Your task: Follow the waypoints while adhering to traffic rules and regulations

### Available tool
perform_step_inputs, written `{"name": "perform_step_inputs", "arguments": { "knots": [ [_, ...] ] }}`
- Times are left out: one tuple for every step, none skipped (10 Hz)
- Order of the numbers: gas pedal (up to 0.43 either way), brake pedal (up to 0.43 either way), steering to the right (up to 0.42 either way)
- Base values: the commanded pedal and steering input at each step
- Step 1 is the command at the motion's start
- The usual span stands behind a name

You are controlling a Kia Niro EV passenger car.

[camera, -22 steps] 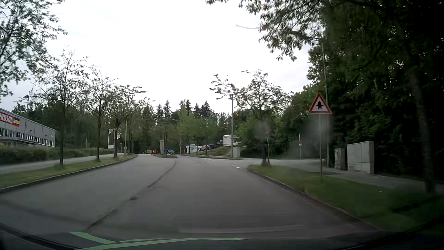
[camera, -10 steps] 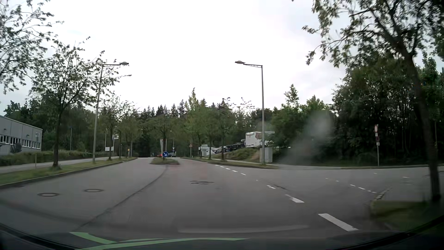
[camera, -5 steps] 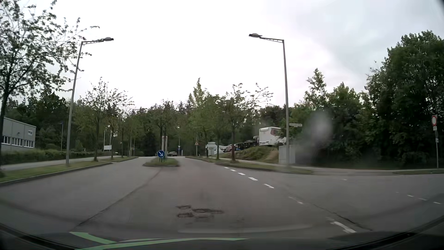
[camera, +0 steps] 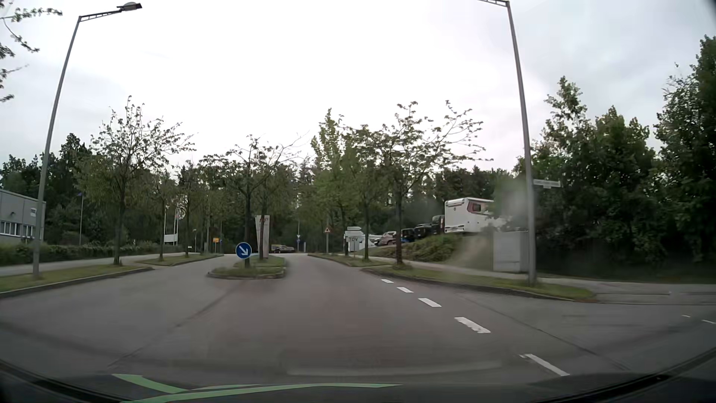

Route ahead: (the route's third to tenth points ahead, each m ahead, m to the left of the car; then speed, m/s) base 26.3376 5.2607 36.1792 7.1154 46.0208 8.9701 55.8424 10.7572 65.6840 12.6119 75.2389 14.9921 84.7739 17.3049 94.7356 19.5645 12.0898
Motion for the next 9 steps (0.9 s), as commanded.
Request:
{"name": "perform_step_inputs", "arguments": {
  "knots": [
    [0.098,0.000,-0.031],
    [0.098,0.000,-0.032],
    [0.098,0.000,-0.032],
    [0.098,0.000,-0.032],
    [0.098,0.000,-0.032],
    [0.098,0.000,-0.032],
    [0.098,0.000,-0.032],
    [0.098,0.000,-0.032],
    [0.098,0.000,-0.032]
  ]
}}
